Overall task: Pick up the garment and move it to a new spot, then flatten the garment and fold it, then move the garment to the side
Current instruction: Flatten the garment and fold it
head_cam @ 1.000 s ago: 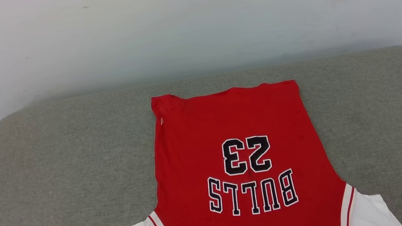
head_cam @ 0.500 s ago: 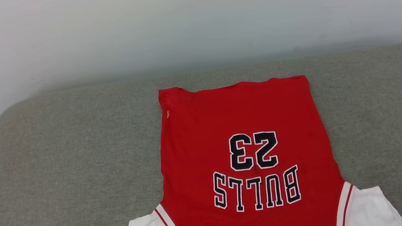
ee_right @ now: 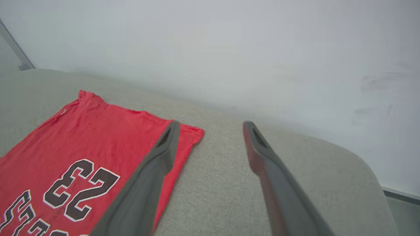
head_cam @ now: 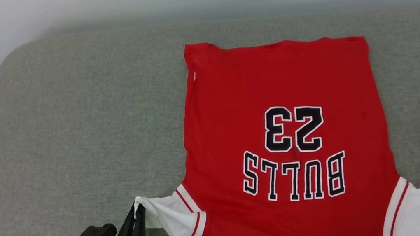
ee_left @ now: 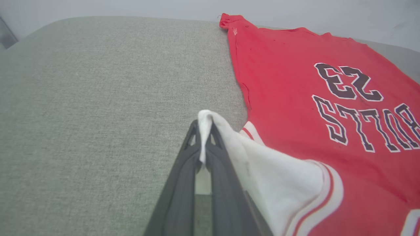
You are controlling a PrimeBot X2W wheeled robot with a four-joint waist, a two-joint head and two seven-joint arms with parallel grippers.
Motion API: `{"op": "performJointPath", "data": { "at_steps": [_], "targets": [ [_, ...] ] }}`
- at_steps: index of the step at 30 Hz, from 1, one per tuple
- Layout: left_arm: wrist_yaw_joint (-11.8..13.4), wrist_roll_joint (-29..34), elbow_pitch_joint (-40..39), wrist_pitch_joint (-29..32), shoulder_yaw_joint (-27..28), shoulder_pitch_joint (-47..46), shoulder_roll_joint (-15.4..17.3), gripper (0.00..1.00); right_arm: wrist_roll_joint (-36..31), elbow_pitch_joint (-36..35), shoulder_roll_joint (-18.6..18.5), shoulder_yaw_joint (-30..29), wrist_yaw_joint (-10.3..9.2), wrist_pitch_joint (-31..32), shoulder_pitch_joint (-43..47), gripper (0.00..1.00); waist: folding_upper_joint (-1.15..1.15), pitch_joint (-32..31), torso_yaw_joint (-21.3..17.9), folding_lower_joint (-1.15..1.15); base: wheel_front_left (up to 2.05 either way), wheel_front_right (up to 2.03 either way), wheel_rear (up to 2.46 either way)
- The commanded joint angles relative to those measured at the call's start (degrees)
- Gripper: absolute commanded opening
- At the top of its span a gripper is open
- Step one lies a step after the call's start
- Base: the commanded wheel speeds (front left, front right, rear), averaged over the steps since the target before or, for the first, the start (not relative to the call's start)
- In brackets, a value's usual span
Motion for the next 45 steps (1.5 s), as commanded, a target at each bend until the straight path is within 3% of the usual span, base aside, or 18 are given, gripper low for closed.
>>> {"op": "performJointPath", "data": {
  "at_steps": [1, 7, 8, 12, 16, 25, 34, 35, 36, 45],
  "targets": [
    [-0.22, 0.78, -0.37, -0.14, 0.34, -1.54, -0.85, 0.00, 0.88, 1.03, -0.26, 1.35, -0.06, 4.60, -4.18, 1.00, 0.00, 4.10, 2.86, -0.01, 0.00, 0.00, 0.00],
    [-1.33, 3.41, -0.76, -0.14, 0.50, -5.10, -3.46, 0.00, 3.74, 7.95, -1.20, 4.88, -0.05, 23.41, -17.30, 1.00, 0.00, 9.78, 5.77, -0.01, 0.00, 0.00, 0.00],
    [-1.33, 3.41, -0.76, -0.14, 0.50, -5.10, -3.46, 0.00, 3.74, 7.95, -1.20, 4.88, -0.05, 23.41, -17.30, 1.00, 0.00, 9.78, 5.77, -0.01, 0.00, 0.00, 0.00],
    [-2.14, 5.04, -0.83, -0.14, 0.79, -7.31, -5.07, 0.00, 4.53, 12.08, -1.35, 6.88, -0.06, 35.09, -24.27, 1.00, 0.00, 13.33, 7.29, -0.01, 0.00, 0.00, 0.00],
    [-2.88, 6.55, -1.24, -0.14, 1.43, -8.91, -6.92, 0.00, 2.62, 15.45, -1.37, 7.75, -0.05, 41.28, -30.33, 1.00, 0.00, 16.72, 8.78, -0.01, 0.00, 0.00, 0.00],
    [-4.53, 10.02, -2.51, -0.14, 2.90, -11.02, -10.37, 0.00, -2.75, 20.92, -0.33, 10.17, -0.05, 44.36, -36.96, 1.00, 0.00, 22.26, 11.24, -0.01, 0.00, 0.00, 0.00],
    [-6.19, 12.29, -2.31, -0.14, 4.13, -11.95, -11.65, 0.00, -2.38, 25.90, -0.09, 13.29, -0.05, 44.00, -31.46, 1.00, 0.00, 23.56, 11.72, -0.01, 0.00, 0.00, 0.00],
    [-6.24, 12.48, -2.25, -0.14, 4.30, -11.90, -11.66, 0.00, -2.37, 25.99, -0.37, 13.55, -0.05, 43.72, -31.30, 0.35, 0.00, 23.51, 11.63, -0.01, 0.00, 0.00, 0.00],
    [-6.28, 12.74, -2.19, -0.14, 4.49, -11.81, -11.66, 0.00, -2.32, 25.91, -0.69, 13.65, -0.05, 43.37, -31.35, 0.00, 0.00, 23.44, 11.52, -0.01, 0.00, 0.00, 0.00],
    [-6.55, 13.33, -0.81, -0.14, 5.93, -10.07, -11.88, 0.00, -0.58, 24.79, -1.14, 14.09, -0.07, 36.24, -34.60, 0.00, 0.00, 19.69, 9.71, -0.01, 0.00, 0.00, 0.00]
  ]
}}
